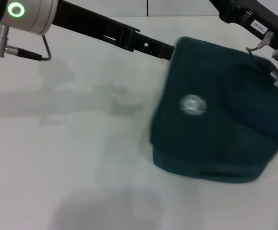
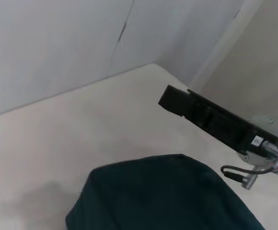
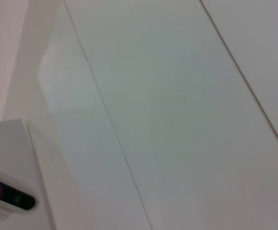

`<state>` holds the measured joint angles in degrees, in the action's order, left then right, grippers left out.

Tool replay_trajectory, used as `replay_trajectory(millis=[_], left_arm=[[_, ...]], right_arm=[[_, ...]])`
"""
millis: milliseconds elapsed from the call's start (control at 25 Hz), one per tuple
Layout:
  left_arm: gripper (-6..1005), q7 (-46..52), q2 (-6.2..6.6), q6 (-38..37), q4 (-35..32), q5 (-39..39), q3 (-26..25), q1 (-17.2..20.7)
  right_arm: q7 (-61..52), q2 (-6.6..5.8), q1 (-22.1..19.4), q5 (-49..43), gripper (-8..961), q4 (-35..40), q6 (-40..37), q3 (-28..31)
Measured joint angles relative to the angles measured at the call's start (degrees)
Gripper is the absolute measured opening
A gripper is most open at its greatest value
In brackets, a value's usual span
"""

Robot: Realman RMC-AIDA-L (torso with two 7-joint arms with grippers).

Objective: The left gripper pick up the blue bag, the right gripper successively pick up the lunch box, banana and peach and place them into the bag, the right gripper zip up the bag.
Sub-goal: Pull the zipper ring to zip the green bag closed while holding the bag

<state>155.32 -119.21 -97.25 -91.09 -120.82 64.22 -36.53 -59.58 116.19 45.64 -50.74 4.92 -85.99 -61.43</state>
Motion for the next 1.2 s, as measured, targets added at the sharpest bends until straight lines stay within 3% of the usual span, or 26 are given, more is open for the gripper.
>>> replay_trajectory(millis=[600, 960, 1200], left_arm=[[878, -1.96, -0.26, 0.12, 0.61, 5.2, -0.15, 4.15], [878, -3.61, -0.15, -0.21, 0.28, 8.08, -0.04, 7.67], [878, -6.29, -0.19, -1.2, 0.24, 11.11, 0.17, 10.59]], right_arm=[[0.28, 0.0, -1.85, -0.13, 9, 2.0, -2.21, -0.05], [2.13, -0.17, -12.7, -0.16, 15, 12.26, -7.77, 0.26], [5.56, -0.65, -20.35, 0.51, 56, 13.54, -10.58, 0.61]])
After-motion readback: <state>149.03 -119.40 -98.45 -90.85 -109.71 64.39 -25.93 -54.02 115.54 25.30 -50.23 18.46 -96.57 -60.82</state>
